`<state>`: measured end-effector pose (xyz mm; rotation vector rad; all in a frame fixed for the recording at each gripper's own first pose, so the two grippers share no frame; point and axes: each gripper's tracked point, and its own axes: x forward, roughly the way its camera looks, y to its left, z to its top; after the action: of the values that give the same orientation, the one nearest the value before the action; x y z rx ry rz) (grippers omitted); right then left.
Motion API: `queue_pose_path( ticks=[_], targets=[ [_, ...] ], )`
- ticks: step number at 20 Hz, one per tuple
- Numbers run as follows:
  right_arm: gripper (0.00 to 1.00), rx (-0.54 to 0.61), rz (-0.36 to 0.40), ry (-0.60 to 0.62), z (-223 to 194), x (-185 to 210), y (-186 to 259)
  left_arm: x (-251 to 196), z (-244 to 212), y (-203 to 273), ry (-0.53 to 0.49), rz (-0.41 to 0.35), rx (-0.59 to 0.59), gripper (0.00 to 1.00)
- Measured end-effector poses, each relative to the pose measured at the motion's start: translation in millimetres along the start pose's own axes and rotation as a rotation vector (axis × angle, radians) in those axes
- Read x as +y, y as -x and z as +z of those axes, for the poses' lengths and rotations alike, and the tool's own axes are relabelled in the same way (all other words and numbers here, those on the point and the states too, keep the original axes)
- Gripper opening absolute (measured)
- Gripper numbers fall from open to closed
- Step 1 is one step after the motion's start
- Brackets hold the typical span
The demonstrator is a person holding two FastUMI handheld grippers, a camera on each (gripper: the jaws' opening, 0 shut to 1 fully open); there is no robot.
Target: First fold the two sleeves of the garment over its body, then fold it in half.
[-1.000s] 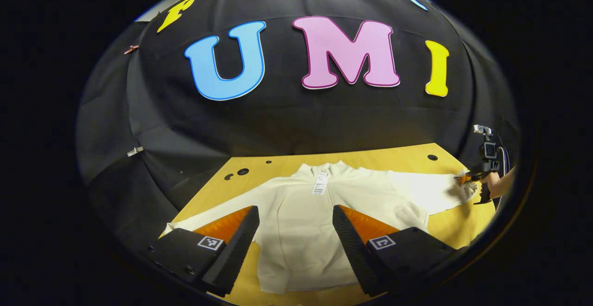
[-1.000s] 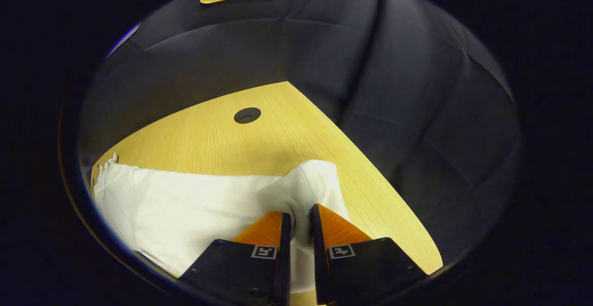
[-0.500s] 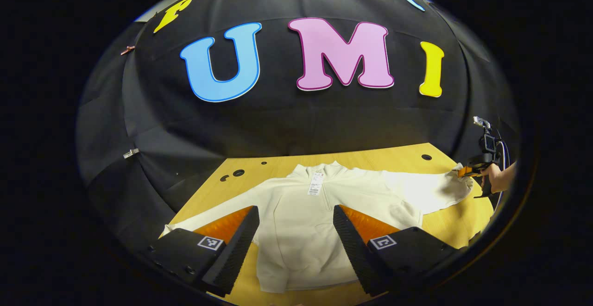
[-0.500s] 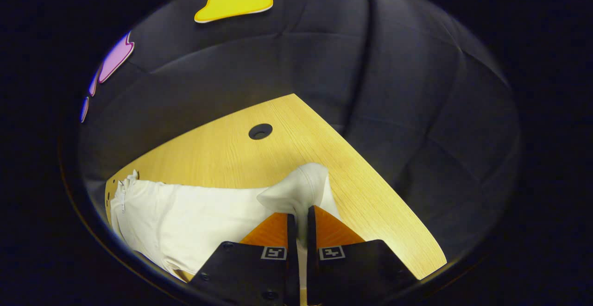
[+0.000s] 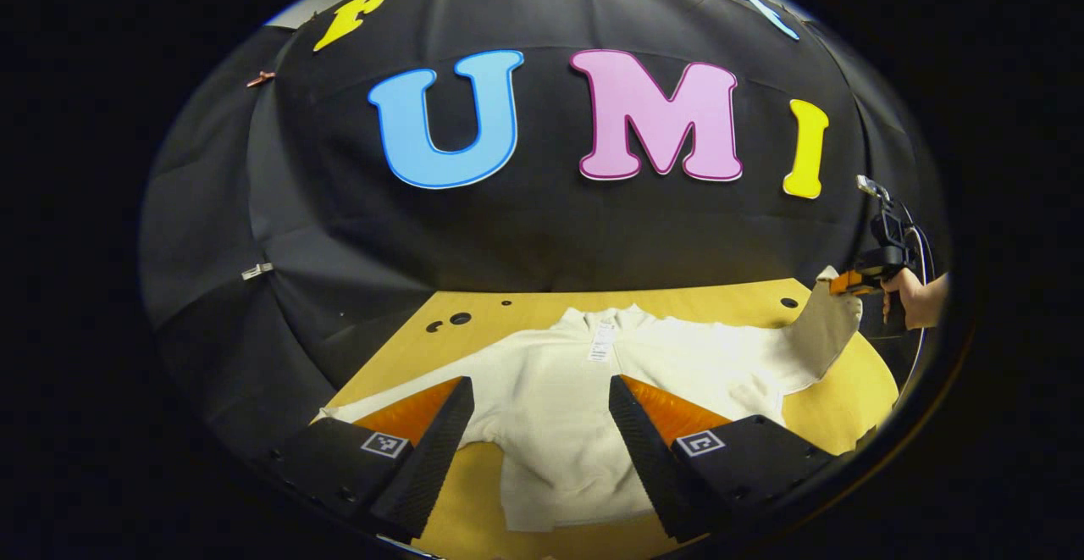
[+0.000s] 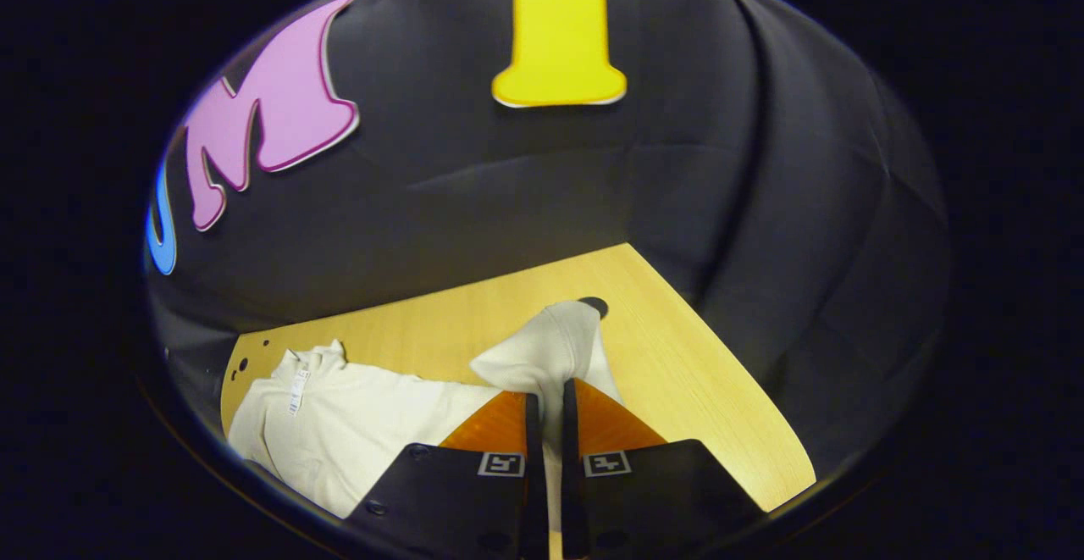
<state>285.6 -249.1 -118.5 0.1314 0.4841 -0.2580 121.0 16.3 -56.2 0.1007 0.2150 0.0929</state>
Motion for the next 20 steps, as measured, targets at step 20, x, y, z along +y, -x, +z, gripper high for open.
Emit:
queue_pose_path(
  ticks=[20],
  targets=[
    [0.10, 0.034, 0.432, 0.254, -50.0, 410.2, 20.1, 126.1, -60.7, 31.4, 0.211, 0.171, 0.041, 1.00]
  ],
)
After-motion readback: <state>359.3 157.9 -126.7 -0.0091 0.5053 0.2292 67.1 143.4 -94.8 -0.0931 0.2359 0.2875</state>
